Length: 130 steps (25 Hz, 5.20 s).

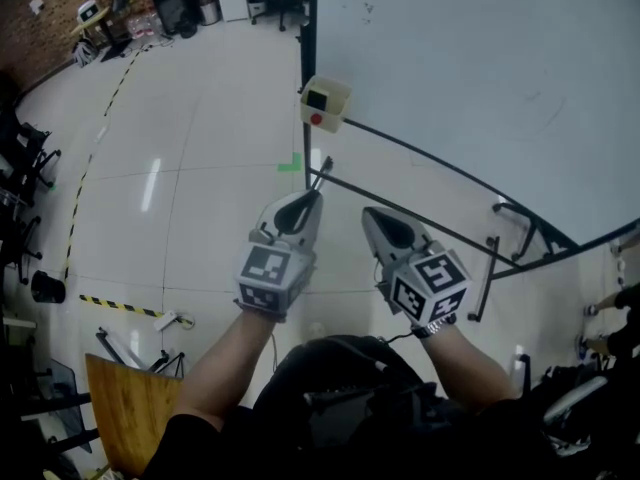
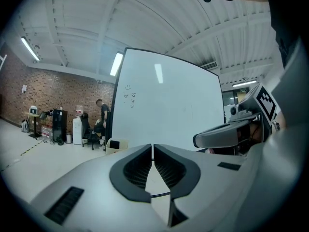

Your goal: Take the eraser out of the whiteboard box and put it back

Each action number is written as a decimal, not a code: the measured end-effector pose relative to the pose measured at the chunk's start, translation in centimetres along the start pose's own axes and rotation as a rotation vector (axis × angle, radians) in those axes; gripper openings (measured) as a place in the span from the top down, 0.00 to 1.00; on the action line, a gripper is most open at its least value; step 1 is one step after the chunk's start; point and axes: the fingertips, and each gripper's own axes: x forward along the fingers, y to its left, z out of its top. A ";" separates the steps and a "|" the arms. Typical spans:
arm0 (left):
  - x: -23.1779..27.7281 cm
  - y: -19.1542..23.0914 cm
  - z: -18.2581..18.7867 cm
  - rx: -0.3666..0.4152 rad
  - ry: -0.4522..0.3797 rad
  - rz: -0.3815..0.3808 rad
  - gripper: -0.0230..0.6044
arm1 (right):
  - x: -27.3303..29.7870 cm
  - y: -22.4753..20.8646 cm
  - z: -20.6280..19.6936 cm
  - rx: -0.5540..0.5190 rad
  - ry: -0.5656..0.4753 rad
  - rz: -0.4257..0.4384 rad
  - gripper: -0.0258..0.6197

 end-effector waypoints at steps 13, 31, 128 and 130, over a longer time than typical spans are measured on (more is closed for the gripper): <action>5.5 3.9 0.3 0.026 0.023 0.039 0.94 | 4.1 -3.9 0.4 0.013 0.001 -0.003 0.92; 16.9 10.2 0.5 0.039 0.085 0.162 0.87 | 12.2 -13.1 2.2 -0.005 0.043 0.070 0.92; 15.2 12.1 3.3 0.098 0.134 0.212 0.58 | 9.8 -9.2 3.9 -0.088 -0.015 -0.001 0.92; 13.8 11.3 3.2 0.098 0.132 0.200 0.58 | 8.9 -8.2 3.8 -0.089 -0.021 -0.010 0.92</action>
